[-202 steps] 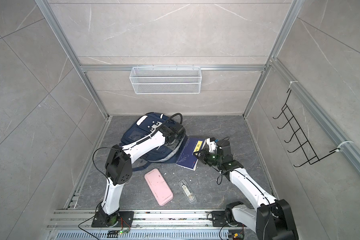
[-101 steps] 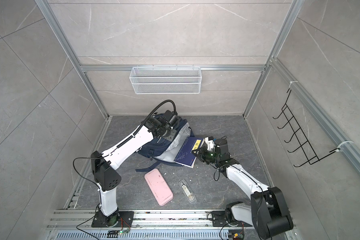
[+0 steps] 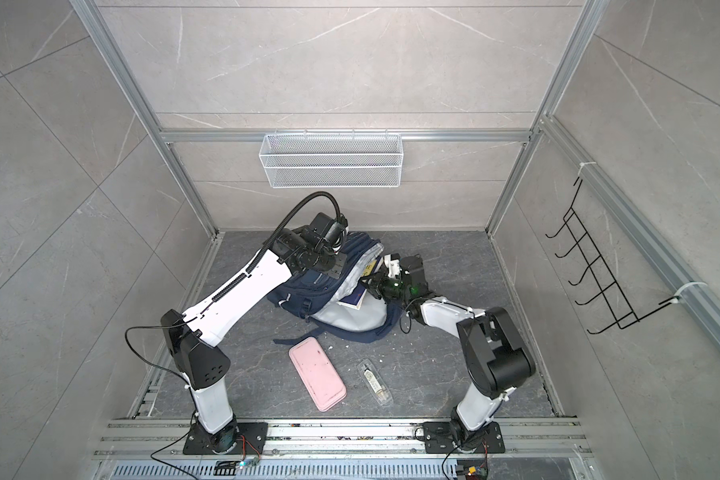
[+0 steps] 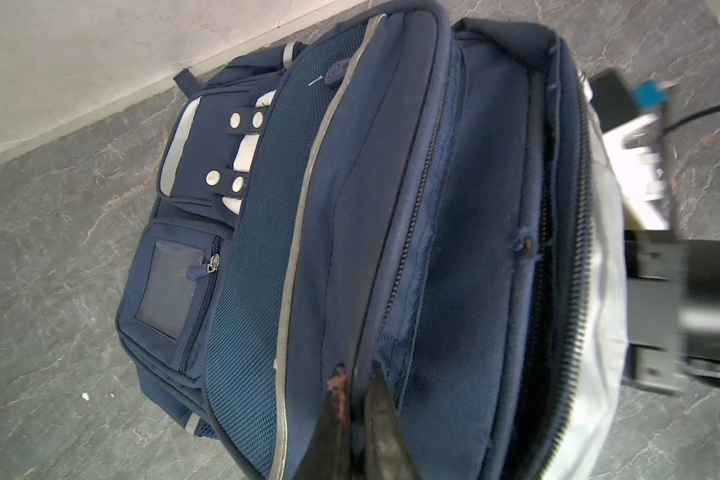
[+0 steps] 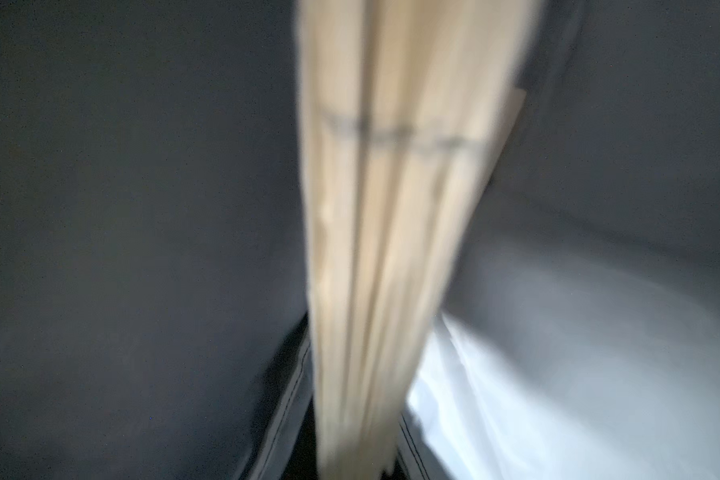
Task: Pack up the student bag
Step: 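Pull the backpack opening wide with the left gripper while the right lowers the notebook in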
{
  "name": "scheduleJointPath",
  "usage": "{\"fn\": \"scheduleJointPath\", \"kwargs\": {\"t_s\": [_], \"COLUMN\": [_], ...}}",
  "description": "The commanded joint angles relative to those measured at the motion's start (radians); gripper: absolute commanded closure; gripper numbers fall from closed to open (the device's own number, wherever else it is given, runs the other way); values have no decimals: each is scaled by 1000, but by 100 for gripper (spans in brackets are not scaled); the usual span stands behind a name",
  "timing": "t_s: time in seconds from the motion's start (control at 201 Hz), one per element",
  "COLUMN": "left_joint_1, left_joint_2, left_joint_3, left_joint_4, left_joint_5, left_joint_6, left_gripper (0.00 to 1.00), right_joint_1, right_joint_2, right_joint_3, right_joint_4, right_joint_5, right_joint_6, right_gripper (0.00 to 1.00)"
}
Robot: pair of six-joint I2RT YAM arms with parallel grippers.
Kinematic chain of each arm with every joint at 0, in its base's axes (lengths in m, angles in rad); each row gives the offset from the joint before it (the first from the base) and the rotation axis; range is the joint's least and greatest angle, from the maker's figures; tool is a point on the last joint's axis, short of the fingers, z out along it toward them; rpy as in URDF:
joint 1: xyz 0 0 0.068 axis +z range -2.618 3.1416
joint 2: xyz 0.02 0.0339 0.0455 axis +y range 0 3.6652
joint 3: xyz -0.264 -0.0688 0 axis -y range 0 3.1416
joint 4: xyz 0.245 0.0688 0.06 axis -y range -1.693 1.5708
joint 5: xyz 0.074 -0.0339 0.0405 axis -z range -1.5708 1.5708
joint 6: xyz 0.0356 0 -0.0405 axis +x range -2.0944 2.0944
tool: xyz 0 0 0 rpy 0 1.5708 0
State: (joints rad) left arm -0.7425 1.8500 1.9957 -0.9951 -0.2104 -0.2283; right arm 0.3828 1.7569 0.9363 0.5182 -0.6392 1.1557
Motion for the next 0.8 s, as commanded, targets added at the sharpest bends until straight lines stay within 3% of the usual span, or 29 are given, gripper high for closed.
{"fn": "scheduleJointPath", "kwargs": {"t_s": [0.0,0.159,0.319,0.647,0.687,0.751,0.791], "left_joint_1": [14,25,40,78,80,81,81], "left_joint_2": [-85,-94,-103,-116,-116,-115,-116], "left_joint_3": [22,18,14,-49,-54,-59,-62], "left_joint_4": [105,112,116,159,163,169,172], "left_joint_5": [38,73,100,139,144,150,154], "left_joint_6": [-47,-67,-84,-100,-103,-106,-107], "left_gripper": [100,100,100,100,100,100,100], "right_joint_1": [16,53,94,141,143,146,145], "right_joint_2": [111,262,370,365,371,370,360], "right_joint_3": [86,235,367,395,399,407,408], "right_joint_4": [166,190,95,-89,-94,-135,-163], "right_joint_5": [52,85,112,147,143,150,160], "right_joint_6": [105,169,179,110,105,85,63], "right_gripper": [100,100,97,91,85,63,54]}}
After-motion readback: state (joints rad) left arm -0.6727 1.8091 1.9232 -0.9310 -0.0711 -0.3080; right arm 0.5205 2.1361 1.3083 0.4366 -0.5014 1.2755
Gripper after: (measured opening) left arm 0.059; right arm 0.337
